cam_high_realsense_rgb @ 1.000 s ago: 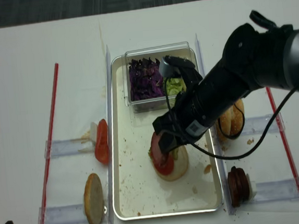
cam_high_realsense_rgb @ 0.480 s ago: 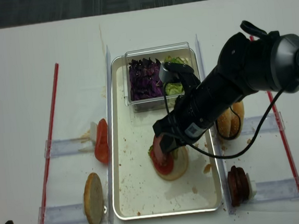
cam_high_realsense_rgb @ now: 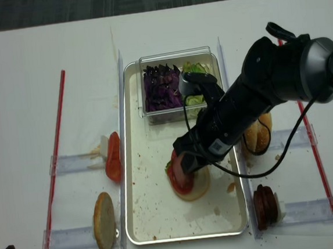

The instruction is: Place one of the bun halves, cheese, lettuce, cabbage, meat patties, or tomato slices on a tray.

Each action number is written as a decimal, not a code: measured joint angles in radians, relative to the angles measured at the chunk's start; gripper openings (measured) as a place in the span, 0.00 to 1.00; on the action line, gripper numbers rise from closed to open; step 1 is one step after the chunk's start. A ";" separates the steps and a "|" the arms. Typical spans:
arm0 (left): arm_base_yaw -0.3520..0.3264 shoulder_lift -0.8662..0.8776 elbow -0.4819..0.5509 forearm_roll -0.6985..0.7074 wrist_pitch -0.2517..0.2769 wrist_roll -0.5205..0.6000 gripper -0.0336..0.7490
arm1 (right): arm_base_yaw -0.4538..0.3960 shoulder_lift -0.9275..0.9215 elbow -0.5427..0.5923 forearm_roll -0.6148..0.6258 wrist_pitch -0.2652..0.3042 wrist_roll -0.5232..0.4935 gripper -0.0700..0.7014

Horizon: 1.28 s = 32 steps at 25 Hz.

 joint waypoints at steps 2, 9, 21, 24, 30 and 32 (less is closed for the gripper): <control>0.000 0.000 0.000 0.000 0.000 0.000 0.65 | 0.000 0.000 0.000 -0.034 0.002 0.018 0.64; 0.000 0.000 0.000 0.000 0.000 0.000 0.65 | 0.000 0.000 0.000 -0.062 0.007 0.046 0.96; 0.000 0.000 0.000 0.000 0.000 0.000 0.65 | 0.000 -0.130 -0.054 -0.126 0.070 0.139 0.97; 0.000 0.000 0.000 0.000 0.000 0.000 0.65 | 0.000 -0.206 -0.075 -0.192 0.084 0.205 0.97; 0.000 0.000 0.000 0.000 0.000 0.000 0.65 | 0.000 -0.314 -0.082 -0.240 0.101 0.260 0.97; 0.000 0.000 0.000 0.000 0.000 0.000 0.65 | 0.000 -0.319 -0.082 -0.263 0.103 0.269 0.97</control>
